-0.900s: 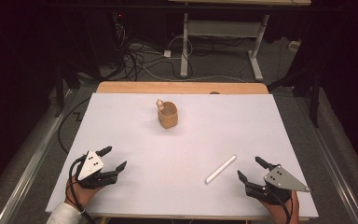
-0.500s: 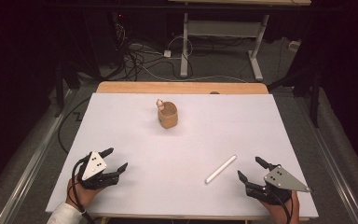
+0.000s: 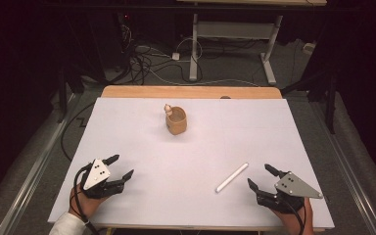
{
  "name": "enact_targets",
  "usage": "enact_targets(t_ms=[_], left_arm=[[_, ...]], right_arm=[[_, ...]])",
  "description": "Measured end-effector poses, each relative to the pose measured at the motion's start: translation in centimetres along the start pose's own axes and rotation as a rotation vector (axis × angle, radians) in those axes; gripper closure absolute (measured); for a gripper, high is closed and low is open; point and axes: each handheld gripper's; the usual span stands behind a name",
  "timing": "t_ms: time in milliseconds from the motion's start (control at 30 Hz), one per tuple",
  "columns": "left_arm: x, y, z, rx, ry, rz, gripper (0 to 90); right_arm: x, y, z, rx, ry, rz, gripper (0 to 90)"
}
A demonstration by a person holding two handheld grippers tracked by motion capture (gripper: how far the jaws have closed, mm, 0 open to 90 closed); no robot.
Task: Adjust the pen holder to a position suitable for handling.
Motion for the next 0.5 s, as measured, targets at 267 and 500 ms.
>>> enact_targets(t_ms=[267,500], left_arm=[[-0.2,-0.3,-0.1,-0.026,0.006,-0.002,23.5],[-0.9,-0.1,0.3,0.023,-0.043,-0.004,23.5]], right_arm=[[-0.7,-0.1,1.3,0.000,0.012,0.026,29.5],[-0.8,0.1,1.0,-0.003,-0.008,0.005,29.4]])
Point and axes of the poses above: each handheld gripper's, and its own axes: x roughly backward along the jaws, z roughly out of its top, y roughly to its right, and after that the axes turned 3 degrees about -y, right-handed
